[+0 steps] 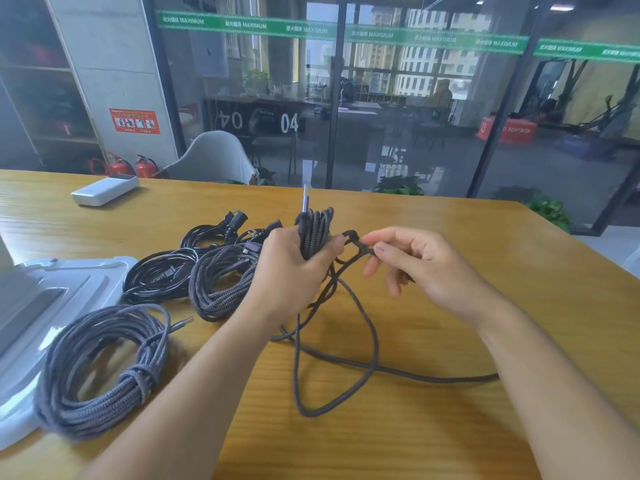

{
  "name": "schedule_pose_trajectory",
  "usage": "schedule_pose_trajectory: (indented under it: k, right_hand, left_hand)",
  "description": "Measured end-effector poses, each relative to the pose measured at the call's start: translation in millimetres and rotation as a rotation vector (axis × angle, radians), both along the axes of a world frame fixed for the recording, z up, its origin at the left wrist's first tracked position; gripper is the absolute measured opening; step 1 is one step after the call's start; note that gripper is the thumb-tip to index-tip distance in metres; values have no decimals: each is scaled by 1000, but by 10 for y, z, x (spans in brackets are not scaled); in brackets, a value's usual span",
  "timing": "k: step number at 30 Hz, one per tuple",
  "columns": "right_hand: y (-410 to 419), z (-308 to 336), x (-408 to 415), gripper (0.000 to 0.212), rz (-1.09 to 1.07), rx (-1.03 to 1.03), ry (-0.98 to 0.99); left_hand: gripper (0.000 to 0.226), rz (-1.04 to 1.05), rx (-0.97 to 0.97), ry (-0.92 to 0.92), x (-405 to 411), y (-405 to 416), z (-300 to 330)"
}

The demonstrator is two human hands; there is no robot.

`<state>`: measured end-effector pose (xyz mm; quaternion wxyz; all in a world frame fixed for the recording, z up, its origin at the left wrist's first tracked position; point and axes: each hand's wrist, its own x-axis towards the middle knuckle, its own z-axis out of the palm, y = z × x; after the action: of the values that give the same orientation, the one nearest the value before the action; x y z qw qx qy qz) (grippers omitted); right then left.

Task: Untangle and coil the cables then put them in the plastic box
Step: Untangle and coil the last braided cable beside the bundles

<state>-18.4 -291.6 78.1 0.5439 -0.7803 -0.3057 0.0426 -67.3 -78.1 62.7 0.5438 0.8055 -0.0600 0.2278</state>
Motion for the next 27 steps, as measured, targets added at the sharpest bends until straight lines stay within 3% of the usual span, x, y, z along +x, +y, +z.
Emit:
schedule_pose_trajectory:
  k: [5,10,13,18,21,25,27]
  right_hand:
    - [122,3,-97,28,169,-82,380]
    - [127,-105,-52,21,164,-31,518]
    - [161,-188,32,21,35,-55,411]
    - [173,-319,193,42,-305,-175,-2]
    - [216,-398,218,53,-328,-126,-73]
    - [176,-343,297,17,-404,33,-48]
    - [140,-326,328,21,-379,204,48]
  left_hand:
    - [25,-130,-150,53,-42,-7,22]
    - [24,-231,-176,117,-16,50,1]
    - [24,-247,-156,141,-14,61,-9]
    - [25,-312,-252,188,-20,15,4]
    - [30,-390,-218,243,-35,-63,6]
    - [29,-410,-158,330,-51,-43,26]
    - [28,-387,-130,349,-46,-9,24]
